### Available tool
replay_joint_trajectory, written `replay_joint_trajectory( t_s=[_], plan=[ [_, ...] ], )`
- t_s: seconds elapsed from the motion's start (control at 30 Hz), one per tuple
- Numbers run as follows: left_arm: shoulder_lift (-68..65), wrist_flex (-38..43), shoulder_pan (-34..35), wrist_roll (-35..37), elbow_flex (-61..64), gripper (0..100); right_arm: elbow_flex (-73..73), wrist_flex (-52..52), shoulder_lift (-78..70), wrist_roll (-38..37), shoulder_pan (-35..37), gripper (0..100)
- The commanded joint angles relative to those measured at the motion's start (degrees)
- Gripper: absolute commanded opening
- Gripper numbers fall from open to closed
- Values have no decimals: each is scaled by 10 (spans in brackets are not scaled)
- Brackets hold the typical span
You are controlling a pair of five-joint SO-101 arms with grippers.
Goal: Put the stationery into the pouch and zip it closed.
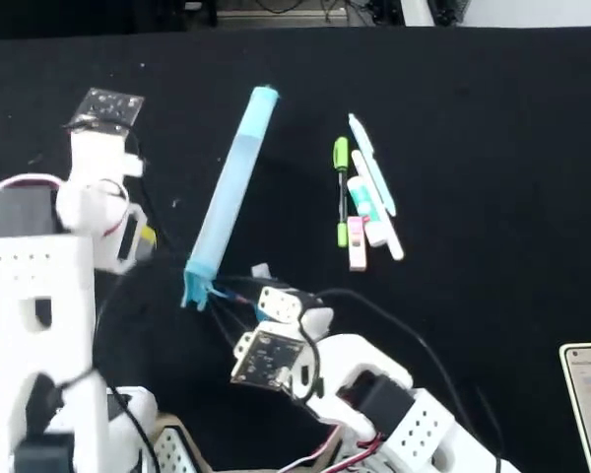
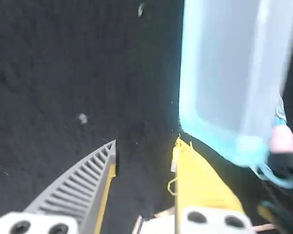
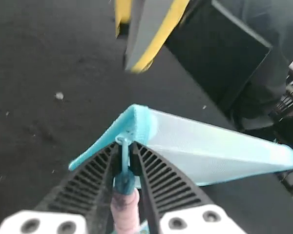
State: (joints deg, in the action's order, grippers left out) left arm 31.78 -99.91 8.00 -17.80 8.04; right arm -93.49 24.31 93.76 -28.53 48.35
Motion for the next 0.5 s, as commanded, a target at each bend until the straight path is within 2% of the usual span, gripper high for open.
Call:
replay_joint_trajectory(
  t_s=[0.0,0.13,0.27,0.47],
  plan=[
    [125,17,-45,-15,3,192,10,12,4,6,1,11],
    [229,76,-73,-20,117,193,22,13,4,47,0,11],
    [316,121,-77,-63,222,193,36,13,4,76,0,11],
    [420,131,-78,-91,289,193,38,11,4,76,0,11]
  ],
)
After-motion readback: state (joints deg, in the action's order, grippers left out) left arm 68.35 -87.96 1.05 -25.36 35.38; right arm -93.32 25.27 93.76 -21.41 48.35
